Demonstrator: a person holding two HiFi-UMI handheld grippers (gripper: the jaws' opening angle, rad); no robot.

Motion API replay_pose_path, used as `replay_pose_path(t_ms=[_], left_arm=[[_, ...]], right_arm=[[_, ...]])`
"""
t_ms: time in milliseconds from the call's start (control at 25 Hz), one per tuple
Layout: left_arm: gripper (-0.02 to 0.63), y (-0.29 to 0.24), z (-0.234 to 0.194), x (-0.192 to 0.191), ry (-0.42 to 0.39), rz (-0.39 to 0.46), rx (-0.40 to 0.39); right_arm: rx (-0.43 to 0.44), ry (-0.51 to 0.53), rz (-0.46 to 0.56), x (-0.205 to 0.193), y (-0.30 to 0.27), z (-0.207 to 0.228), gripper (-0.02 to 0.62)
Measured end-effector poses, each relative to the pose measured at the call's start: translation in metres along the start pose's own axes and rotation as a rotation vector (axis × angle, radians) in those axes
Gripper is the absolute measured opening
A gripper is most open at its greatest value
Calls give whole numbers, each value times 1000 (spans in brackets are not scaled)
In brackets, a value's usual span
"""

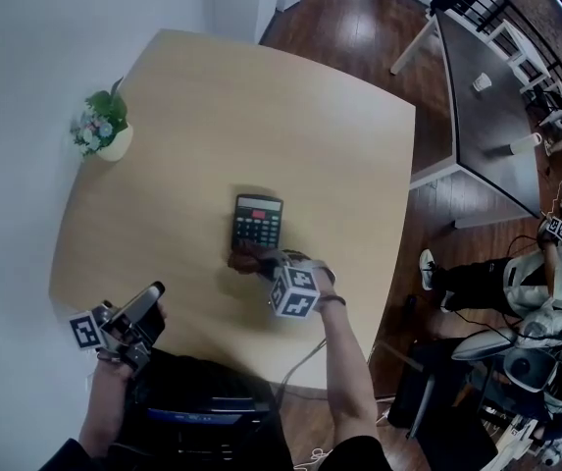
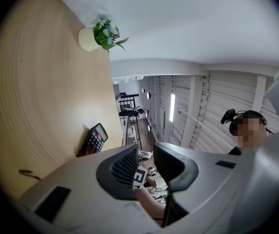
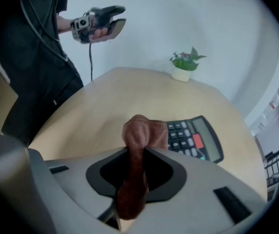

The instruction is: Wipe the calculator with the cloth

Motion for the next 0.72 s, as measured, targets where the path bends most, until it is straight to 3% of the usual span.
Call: replay_pose_path(t_ms=[80, 160, 240, 320, 480, 720], left_arm=[[95, 3, 0, 2, -2, 1, 1], [95, 4, 0, 3, -5, 3, 0], [95, 3, 2, 2, -11, 5, 0], [95, 2, 3, 2, -16, 8, -1], [95, 4, 6, 3, -22, 14, 3], [95, 4, 1, 3, -14, -2, 9]], right_arm=[[-83, -76, 89, 10, 15, 27, 83], [-218, -128, 154, 19, 27, 59, 83], [-341, -148, 177, 26, 29, 87, 83], [-402, -146, 170, 30, 21, 103, 83], [-337, -80, 89, 29, -9, 97, 83], [-197, 19, 32, 19, -23, 41, 83]])
Point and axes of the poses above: the fingertips, and each gripper's own axes: y backward along the fingers, z to its right, x out of its top, the point moved 10 cm from there along y, backward along the fingers, and after that the axes turned 9 degrees about -y, right-handed, at the moved point
